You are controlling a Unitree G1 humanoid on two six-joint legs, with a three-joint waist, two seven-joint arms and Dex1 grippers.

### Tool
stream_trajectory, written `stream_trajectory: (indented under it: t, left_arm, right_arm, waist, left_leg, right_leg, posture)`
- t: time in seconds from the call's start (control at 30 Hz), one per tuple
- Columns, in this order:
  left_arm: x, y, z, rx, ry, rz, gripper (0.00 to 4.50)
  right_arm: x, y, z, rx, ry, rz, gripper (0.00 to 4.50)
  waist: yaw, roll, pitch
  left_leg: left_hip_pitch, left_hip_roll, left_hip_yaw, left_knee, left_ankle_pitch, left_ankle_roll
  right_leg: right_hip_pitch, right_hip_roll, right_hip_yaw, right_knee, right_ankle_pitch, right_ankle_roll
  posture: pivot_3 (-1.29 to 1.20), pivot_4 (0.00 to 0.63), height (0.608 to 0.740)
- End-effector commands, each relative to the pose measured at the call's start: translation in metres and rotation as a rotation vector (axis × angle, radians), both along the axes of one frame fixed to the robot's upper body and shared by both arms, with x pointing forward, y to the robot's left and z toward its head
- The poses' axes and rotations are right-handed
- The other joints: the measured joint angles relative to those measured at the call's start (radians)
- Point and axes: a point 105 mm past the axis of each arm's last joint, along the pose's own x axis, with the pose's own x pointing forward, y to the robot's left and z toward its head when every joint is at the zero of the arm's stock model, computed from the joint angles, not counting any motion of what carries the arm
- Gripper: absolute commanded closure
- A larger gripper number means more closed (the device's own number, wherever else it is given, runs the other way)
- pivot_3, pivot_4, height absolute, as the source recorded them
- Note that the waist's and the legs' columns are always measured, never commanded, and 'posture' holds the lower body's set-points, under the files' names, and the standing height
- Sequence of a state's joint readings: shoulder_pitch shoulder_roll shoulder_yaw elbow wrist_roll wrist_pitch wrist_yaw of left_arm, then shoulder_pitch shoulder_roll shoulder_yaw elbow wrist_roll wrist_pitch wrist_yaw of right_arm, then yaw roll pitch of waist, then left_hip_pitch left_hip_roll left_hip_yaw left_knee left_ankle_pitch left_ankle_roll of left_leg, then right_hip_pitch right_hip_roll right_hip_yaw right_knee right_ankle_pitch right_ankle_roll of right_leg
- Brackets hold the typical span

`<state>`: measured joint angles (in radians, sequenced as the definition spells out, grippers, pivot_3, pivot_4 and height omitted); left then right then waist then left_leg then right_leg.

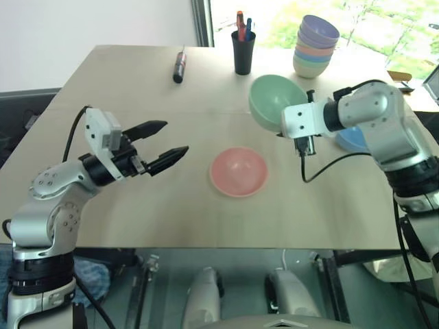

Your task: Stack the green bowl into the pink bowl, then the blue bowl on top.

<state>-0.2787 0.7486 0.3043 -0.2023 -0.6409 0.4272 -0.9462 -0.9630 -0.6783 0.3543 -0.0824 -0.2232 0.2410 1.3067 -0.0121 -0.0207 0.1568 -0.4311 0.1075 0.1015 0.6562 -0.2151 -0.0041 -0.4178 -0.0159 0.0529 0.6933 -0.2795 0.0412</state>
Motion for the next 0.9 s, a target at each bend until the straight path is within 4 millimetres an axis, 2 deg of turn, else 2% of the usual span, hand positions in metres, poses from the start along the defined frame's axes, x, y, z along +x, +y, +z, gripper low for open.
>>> stream_trajectory:
  t: [0.03, 0.17, 0.37, 0.4, 0.63, 0.7, 0.8, 0.83, 0.9]
  left_arm:
    - [0.003, -0.005, 0.007, 0.024, -0.038, -0.041, 0.0]
    - [0.009, -0.012, 0.007, 0.03, -0.038, -0.081, 0.0]
    - [0.013, -0.014, 0.005, 0.037, -0.037, -0.101, 0.0]
    - [0.014, -0.014, 0.004, 0.042, -0.035, -0.102, 0.0]
    - [0.014, -0.017, 0.001, 0.043, -0.033, -0.116, 0.0]
    - [0.014, -0.017, 0.001, 0.043, -0.031, -0.115, 0.0]
    - [0.013, -0.016, -0.001, 0.049, -0.03, -0.116, 0.0]
    - [0.013, -0.017, 0.0, 0.047, -0.031, -0.118, 0.0]
    - [0.012, -0.018, 0.001, 0.035, -0.04, -0.125, 0.0]
  right_arm:
    - [-0.03, 0.012, 0.006, 0.015, 0.02, 0.059, 4.4]
    - [-0.056, 0.029, -0.008, 0.009, 0.058, 0.117, 4.4]
    - [-0.066, 0.036, -0.013, 0.001, 0.07, 0.126, 4.4]
    - [-0.067, 0.036, -0.013, -0.002, 0.071, 0.129, 3.66]
    - [-0.069, 0.04, -0.007, 0.038, 0.086, 0.12, 1.09]
    - [-0.07, 0.038, -0.005, 0.073, 0.124, 0.097, 1.09]
    - [-0.058, 0.024, 0.002, 0.128, 0.13, 0.006, 1.09]
    - [-0.052, 0.016, 0.003, 0.127, 0.114, -0.033, 1.09]
    - [-0.034, -0.015, 0.0, 0.128, 0.105, -0.18, 1.09]
  waist:
    - [0.001, 0.0, 0.0]
    - [0.001, 0.0, 0.0]
    - [-0.001, 0.0, 0.0]
    - [0.0, 0.0, 0.0]
    - [-0.001, -0.001, 0.0]
    - [-0.001, -0.001, 0.0]
    - [0.0, -0.001, 0.0]
    - [0.001, -0.001, 0.0]
    - [0.005, -0.002, 0.0]
  left_leg:
    - [0.0, 0.0, 0.0, 0.0, 0.0, 0.0]
    - [0.0, 0.0, 0.0, 0.0, 0.0, 0.0]
    - [0.0, 0.0, 0.0, 0.0, 0.0, 0.0]
    - [0.0, 0.0, 0.0, 0.0, 0.0, 0.0]
    - [0.0, 0.0, 0.0, 0.001, 0.0, 0.0]
    - [0.0, 0.0, 0.0, 0.0, 0.0, 0.0]
    - [0.0, 0.0, 0.0, 0.0, 0.0, 0.0]
    - [-0.001, 0.0, 0.0, 0.0, 0.0, 0.0]
    - [-0.001, -0.001, 0.0, 0.001, 0.0, 0.0]
  right_leg:
    - [0.0, 0.0, 0.0, 0.0, 0.0, 0.0]
    - [0.0, 0.0, 0.0, 0.0, 0.0, 0.0]
    - [0.0, 0.0, 0.0, 0.0, 0.0, 0.0]
    - [0.0, 0.0, 0.0, 0.0, 0.0, 0.0]
    - [0.0, 0.0, 0.0, 0.0, 0.0, 0.0]
    - [0.0, 0.0, 0.0, 0.0, 0.0, 0.0]
    - [0.0, 0.0, 0.0, 0.0, 0.0, 0.0]
    - [0.0, 0.0, 0.0, 0.0, 0.0, 0.0]
    - [0.0, -0.001, 0.0, 0.0, 0.0, 0.0]
  posture:
    - [0.0, 0.15, 0.74]
    - [0.0, 0.15, 0.74]
    - [0.0, 0.15, 0.74]
    - [0.0, 0.15, 0.74]
    - [0.0, 0.15, 0.74]
    - [0.0, 0.15, 0.74]
    - [0.0, 0.15, 0.74]
    - [0.0, 0.15, 0.74]
    - [0.0, 0.15, 0.74]
